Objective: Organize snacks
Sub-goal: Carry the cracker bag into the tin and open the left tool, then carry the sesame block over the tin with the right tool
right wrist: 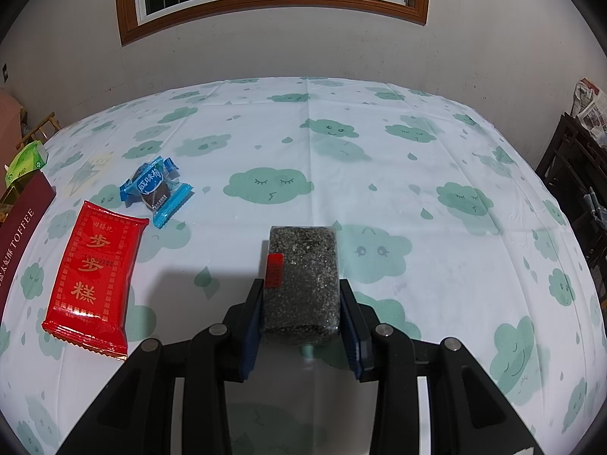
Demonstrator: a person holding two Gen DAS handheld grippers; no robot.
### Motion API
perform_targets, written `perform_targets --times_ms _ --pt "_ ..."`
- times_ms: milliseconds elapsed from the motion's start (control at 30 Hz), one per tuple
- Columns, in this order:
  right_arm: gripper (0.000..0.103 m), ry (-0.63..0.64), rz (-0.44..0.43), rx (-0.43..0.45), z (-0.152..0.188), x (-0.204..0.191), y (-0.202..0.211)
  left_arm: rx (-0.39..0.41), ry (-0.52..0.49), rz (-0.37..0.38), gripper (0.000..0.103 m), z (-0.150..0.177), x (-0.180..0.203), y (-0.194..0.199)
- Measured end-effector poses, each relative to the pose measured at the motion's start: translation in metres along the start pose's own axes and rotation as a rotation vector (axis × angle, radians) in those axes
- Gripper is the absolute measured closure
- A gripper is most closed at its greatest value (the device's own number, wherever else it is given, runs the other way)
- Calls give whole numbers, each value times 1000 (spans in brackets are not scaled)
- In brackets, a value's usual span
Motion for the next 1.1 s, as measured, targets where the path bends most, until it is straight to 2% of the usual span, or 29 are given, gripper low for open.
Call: perform_targets --times_ms 367,667,1000,1100 --pt "66 0 1 0 0 0 0 -20 -12 -16 67 5 1 -10" --pt "66 0 2 0 0 0 0 -26 -19 -39 61 4 2 -10" --pt "66 0 2 0 0 0 0 1 -25 -45 52 4 5 3" --pt "66 0 3 0 0 0 0 23 -28 -44 45 5 7 12"
Point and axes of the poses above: each gripper's, at about its wrist camera, not at the fingertips, and y roughly against the way its jaws point, x to its right, z to its underside, the point moved 8 cm from there along -y, roughly the way its jaws point, and after that the axes turned 5 degrees about -x, right-handed, at the moved point
